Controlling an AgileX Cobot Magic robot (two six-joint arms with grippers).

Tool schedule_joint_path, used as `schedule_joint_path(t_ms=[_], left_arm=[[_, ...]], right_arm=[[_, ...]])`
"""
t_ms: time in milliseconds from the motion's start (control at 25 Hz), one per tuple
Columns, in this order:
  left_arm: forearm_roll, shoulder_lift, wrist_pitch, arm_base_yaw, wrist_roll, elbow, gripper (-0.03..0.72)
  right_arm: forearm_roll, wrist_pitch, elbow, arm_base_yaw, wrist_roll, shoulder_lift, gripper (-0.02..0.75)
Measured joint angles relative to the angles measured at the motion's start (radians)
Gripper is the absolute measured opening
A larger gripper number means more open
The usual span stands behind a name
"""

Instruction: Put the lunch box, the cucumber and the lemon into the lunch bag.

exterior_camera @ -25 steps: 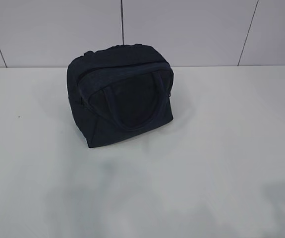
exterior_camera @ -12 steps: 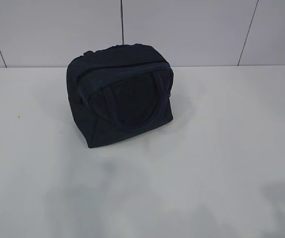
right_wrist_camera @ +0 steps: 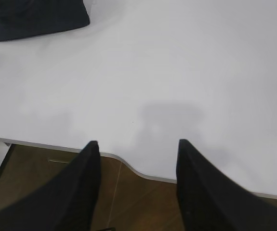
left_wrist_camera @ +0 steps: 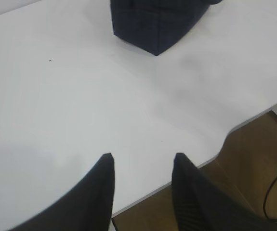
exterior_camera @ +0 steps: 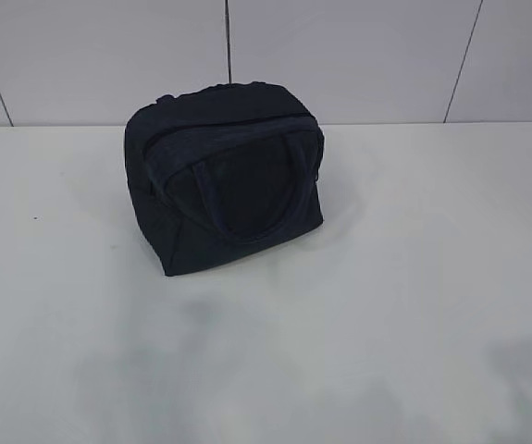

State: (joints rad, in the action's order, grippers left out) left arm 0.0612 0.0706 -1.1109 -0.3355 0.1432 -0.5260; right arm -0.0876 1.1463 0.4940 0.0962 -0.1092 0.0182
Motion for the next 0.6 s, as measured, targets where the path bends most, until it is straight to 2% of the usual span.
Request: schedule_joint_path(t_ms=[240, 480, 600], left_arm=[[0.000, 0.000, 0.000, 0.156, 0.000, 0.000, 0.273], [0.000, 0.000, 0.001, 0.293, 0.000, 0.000, 0.266], [0.000, 0.000, 0.001, 0.330, 0.000, 0.000, 0.266]], right_arm=[[0.000, 0.000, 0.000, -0.018, 0.000, 0.000, 0.383], [0.000, 0.000, 0.000, -0.139, 0.000, 0.000, 0.383], [0.000, 0.000, 0.000, -0.162, 0.000, 0.000, 0.382]])
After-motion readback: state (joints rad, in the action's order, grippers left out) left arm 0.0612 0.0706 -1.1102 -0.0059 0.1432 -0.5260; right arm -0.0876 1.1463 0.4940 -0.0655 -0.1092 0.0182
